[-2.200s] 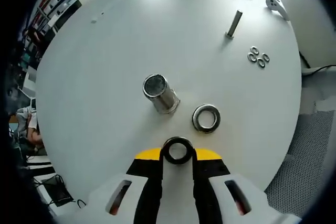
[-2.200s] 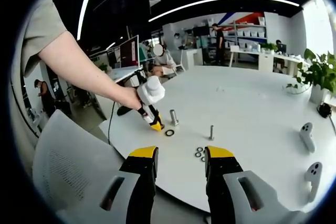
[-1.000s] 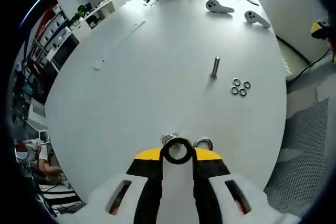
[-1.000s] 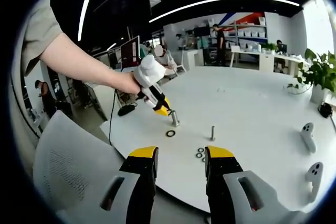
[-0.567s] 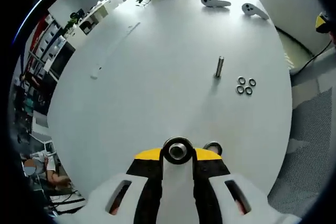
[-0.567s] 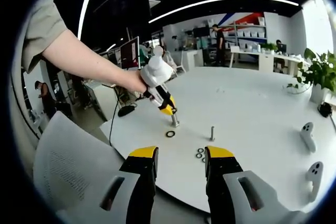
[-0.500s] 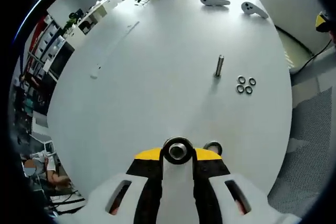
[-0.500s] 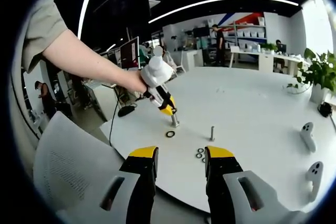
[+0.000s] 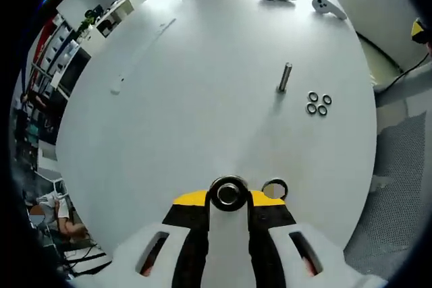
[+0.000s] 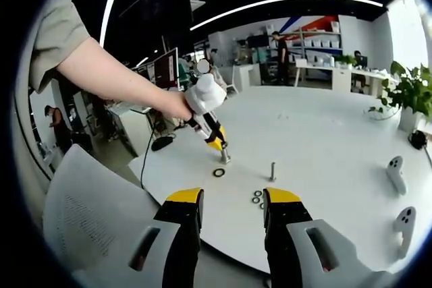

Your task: Place the washer onto the threaded stud by aligning its center hole with the stud, sliding it down to the base, and recovering from edge contact or off-axis alignment until the washer reaches the visible bottom stop.

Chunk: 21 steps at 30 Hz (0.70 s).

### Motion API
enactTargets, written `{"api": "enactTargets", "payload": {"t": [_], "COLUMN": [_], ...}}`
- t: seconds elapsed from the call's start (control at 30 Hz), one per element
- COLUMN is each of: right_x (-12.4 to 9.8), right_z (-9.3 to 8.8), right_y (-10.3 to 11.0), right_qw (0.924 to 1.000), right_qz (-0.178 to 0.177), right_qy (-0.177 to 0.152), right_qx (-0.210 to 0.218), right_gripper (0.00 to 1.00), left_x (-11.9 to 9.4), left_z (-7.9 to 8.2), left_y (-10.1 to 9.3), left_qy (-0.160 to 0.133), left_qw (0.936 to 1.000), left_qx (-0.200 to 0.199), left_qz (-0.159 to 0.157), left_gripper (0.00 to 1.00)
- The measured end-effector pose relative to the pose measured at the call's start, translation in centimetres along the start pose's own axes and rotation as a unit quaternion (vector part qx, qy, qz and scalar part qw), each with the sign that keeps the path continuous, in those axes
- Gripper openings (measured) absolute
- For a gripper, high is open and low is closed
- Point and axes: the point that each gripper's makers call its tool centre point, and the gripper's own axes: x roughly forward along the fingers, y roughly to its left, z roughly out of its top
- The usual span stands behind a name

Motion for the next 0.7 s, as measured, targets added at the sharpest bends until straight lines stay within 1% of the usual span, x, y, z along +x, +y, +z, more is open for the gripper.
{"api": "enactTargets", "payload": {"t": [0.13, 0.23, 0.3, 0.43, 0.7], "right_x": [0.0, 0.0, 0.0, 0.0, 0.0], "right_z": [0.0, 0.0, 0.0, -0.2, -0.1], "right_y": [0.0, -0.1, -0.1, -0.1, -0.2], "right_qw": [1.0, 1.0, 1.0, 1.0, 1.0], "right_qz": [0.0, -0.002, -0.003, -0.003, -0.005], "right_qy": [0.0, 0.0, 0.0, 0.005, 0.003], "right_qx": [0.0, 0.001, 0.002, 0.0, 0.002], "right_gripper": [0.37, 0.37, 0.37, 0.37, 0.37], "left_x": [0.5, 1.5, 1.7, 2.6, 3.7], "left_z": [-0.2, -0.5, -0.6, -0.7, -0.9], "left_y": [-0.1, -0.1, -0.3, -0.4, -0.6], "left_qy": [0.004, 0.007, 0.009, 0.01, 0.015], "left_qw": [1.0, 0.9998, 0.9998, 0.9993, 0.9992], "left_qx": [-0.006, -0.016, -0.017, -0.034, -0.036], "left_qz": [-0.004, -0.009, -0.009, -0.012, -0.012], "left_gripper": [0.19, 0.19, 0.19, 0.19, 0.19]}}
